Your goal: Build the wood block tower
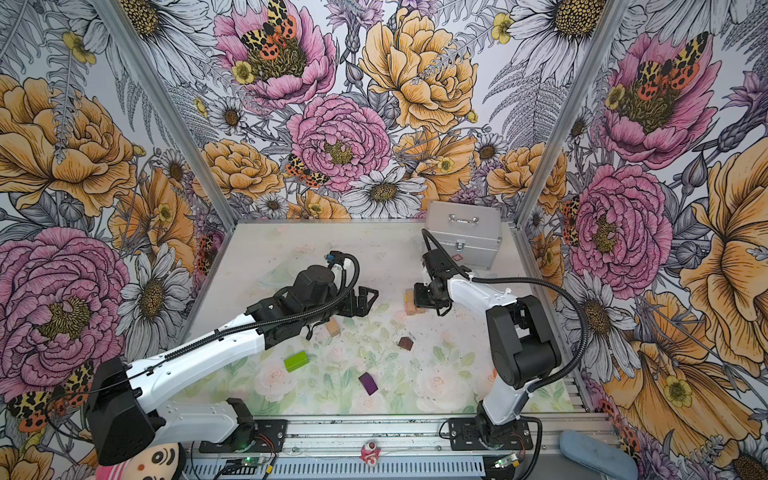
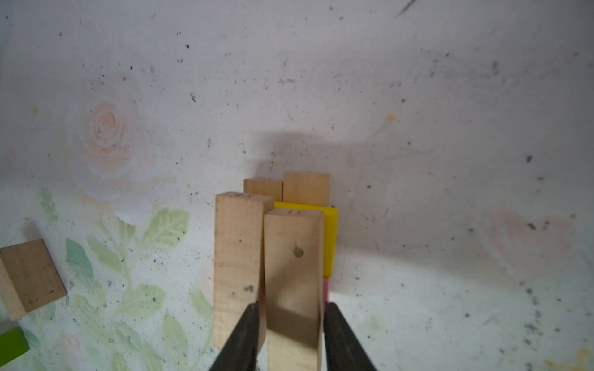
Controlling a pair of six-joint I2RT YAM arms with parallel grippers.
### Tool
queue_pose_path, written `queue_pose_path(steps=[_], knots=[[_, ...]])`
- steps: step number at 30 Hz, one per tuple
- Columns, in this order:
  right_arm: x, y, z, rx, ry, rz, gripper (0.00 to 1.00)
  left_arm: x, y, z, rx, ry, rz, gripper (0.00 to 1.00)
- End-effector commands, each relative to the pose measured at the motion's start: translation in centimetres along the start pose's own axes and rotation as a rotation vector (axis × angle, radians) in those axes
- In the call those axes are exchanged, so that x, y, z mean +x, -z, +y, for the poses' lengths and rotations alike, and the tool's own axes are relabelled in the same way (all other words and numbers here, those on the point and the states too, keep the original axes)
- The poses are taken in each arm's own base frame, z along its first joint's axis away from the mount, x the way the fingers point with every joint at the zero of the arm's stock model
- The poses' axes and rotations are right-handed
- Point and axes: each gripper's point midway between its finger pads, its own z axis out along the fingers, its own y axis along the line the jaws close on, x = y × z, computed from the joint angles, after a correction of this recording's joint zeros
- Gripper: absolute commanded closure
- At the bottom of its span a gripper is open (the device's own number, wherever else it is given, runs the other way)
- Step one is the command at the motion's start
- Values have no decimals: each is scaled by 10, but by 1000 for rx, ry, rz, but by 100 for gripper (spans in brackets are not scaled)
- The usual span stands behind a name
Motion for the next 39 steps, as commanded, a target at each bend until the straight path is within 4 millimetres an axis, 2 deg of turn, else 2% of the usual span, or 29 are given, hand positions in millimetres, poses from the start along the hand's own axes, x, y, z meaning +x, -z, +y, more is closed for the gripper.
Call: queue_pose_path(steps=[1,6,9,11,17,19,27,39], knots=[[-16,8,9,-24,23,-50,62,-9,7,-2,7,-10,-27,3],[-19,22,12,-25,19,-82,56,-14,9,-6,16,-22,-32,3],[-19,33,12,-26,9,-102,55,-15,12,-7,20,-25,-38,3],[-15,40,13,-30,4,-112,59,-16,15,-7,21,-23,-44,3],[3,52,10,-30,-9,-116,80,-14,22,-7,27,-21,-56,3],[9,53,6,-21,-16,-111,82,-13,25,-7,26,-19,-61,3],[33,46,-3,-2,-47,-75,82,-9,32,-8,29,-17,-71,3],[44,40,-10,19,-52,-57,82,-2,41,-14,41,-19,-80,3]])
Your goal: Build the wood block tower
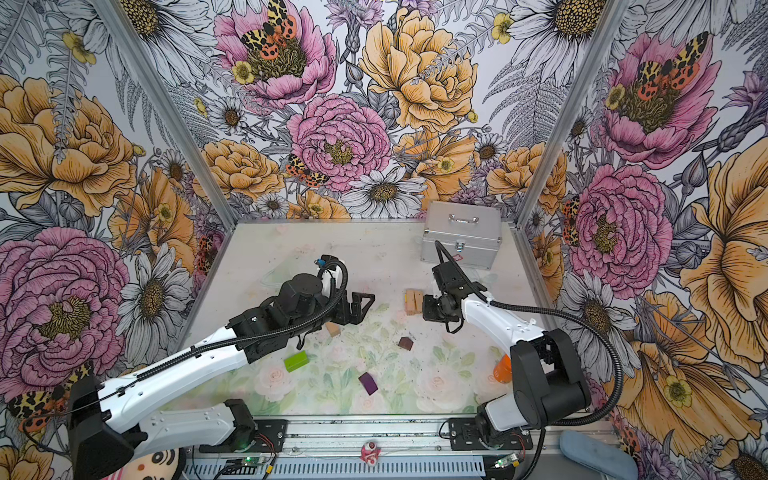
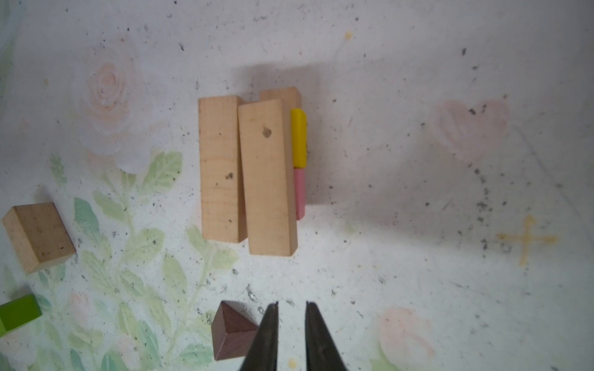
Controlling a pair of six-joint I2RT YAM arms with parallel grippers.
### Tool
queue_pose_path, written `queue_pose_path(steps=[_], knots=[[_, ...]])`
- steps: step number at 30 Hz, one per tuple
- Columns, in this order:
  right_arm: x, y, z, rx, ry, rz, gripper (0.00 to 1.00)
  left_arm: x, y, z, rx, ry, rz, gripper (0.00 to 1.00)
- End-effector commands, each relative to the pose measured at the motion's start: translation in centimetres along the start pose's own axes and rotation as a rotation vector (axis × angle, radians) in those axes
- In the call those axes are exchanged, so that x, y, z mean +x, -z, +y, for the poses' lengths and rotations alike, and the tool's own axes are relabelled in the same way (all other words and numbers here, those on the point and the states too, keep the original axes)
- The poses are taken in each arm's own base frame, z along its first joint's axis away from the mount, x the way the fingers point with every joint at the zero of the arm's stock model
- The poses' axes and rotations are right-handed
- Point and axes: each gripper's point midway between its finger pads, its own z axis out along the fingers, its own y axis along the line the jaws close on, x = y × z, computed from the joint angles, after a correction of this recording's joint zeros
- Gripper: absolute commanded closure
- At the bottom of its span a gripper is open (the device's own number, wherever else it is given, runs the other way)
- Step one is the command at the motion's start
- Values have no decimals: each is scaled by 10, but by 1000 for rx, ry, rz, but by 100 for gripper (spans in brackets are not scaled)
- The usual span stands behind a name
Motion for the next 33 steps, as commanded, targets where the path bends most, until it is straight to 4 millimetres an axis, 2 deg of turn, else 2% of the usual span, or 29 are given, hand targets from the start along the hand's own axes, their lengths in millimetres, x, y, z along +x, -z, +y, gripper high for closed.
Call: queue_pose_path(steps=[1,11,21,33], knots=[[-1,6,-1,10,0,-29,82,0,6,4,-19,-2,-20,3],[-4,-2,1,11,6,-20,81,3,1,7,-37,-7,-10,2],[-2,-20,2,9,5,14,82,4,0,13,-55,-7,-10,2],[-12,-29,8,8,17,27,82,4,-2,21,-71,-2,-6,2]])
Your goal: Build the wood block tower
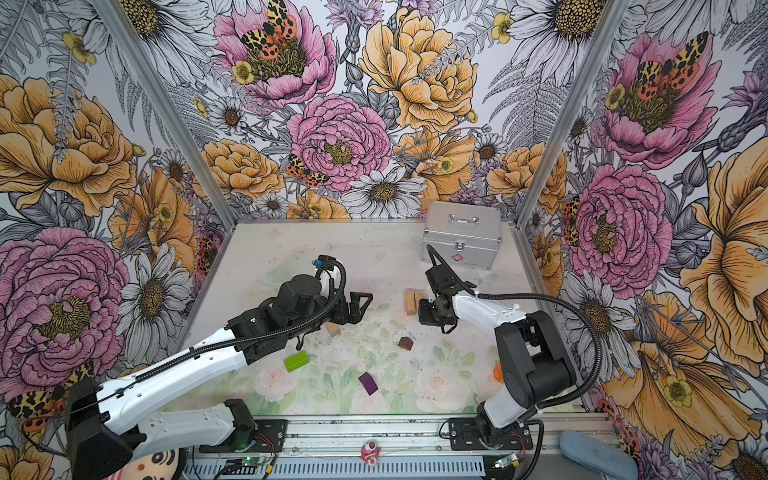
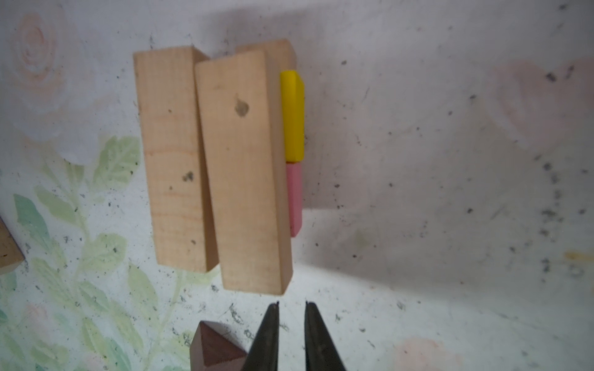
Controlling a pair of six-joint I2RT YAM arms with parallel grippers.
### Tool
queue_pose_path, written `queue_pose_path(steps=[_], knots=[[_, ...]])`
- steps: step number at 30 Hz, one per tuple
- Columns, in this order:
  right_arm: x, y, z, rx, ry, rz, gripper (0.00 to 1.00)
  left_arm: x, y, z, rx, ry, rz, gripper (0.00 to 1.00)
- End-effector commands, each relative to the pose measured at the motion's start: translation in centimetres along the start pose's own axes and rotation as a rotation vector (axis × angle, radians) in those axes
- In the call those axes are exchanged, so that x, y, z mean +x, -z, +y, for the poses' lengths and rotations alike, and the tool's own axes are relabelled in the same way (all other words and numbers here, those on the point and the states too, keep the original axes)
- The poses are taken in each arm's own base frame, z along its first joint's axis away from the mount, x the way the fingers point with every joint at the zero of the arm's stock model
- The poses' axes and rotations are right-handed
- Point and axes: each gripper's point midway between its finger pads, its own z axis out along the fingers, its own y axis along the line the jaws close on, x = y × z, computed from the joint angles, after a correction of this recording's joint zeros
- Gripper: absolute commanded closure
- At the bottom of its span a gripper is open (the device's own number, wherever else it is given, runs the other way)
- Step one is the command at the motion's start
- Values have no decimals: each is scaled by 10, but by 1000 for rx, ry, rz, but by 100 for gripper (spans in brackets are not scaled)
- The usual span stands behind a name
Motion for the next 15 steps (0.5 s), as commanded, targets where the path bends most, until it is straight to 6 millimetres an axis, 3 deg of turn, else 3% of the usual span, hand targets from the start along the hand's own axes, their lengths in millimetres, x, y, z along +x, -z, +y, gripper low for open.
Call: queue_pose_path(steps=[1,15], knots=[[-21,3,11,-17,19,-51,82,6,-3,13,-39,-6,12,2],[-28,-2,21,-36,29,-39,82,7,-6,22,-50,5,19,2]])
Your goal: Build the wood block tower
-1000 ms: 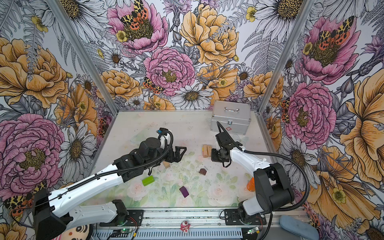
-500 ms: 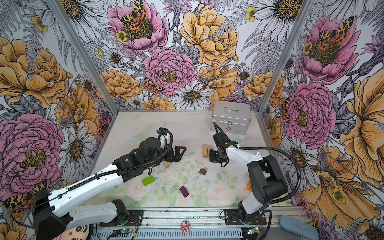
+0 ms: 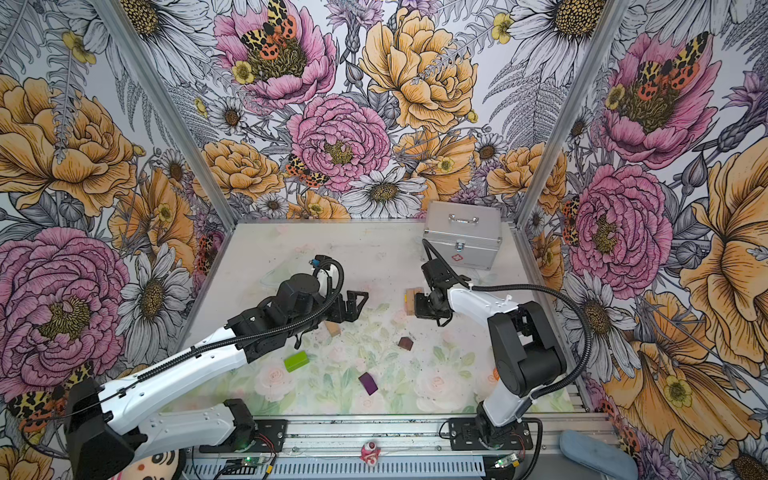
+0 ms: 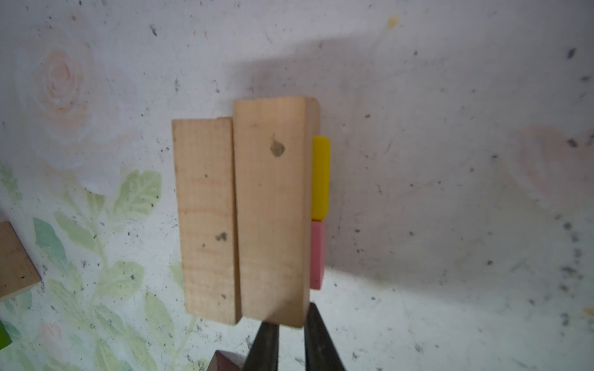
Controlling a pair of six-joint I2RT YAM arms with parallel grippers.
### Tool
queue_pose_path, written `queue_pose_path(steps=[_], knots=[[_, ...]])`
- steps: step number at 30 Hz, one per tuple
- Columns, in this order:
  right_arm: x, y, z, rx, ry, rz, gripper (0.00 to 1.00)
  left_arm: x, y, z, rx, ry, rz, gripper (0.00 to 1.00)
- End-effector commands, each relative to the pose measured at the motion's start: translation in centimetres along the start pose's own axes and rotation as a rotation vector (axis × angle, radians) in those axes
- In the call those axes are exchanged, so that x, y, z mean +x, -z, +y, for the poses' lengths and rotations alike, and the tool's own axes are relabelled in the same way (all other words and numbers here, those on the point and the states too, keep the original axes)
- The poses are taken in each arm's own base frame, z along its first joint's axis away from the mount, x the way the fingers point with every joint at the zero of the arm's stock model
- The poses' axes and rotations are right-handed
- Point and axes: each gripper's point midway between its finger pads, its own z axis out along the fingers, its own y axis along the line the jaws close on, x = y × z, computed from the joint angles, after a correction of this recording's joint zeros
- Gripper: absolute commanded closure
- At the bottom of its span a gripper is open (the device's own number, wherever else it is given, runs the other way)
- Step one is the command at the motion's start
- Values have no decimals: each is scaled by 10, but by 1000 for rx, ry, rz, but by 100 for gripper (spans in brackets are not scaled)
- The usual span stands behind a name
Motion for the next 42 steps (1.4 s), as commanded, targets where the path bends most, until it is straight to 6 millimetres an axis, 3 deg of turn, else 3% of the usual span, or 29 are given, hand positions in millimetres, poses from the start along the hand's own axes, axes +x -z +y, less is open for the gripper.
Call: queue_pose_path(steps=[1,7,12,17,20,26,42], knots=[[-10,6,11,-27,16,-28,82,4,-3,6,-12,-8,14,2],[-5,39,14,-7,41,-49,72,3,-5,5,-2,-12,20,2],[-12,67,21,-11,68,-98,55,4,-9,2,10,-17,27,2],[-26,59,23,20,78,-90,25,4,-7,1,19,-17,25,3],[-31,45,24,48,87,-57,16,3,-1,4,11,-15,11,2],[-37,26,24,121,125,-16,17,2,9,16,-12,-2,-14,2],[-42,6,19,188,151,26,39,1,10,27,-19,11,-17,2]])
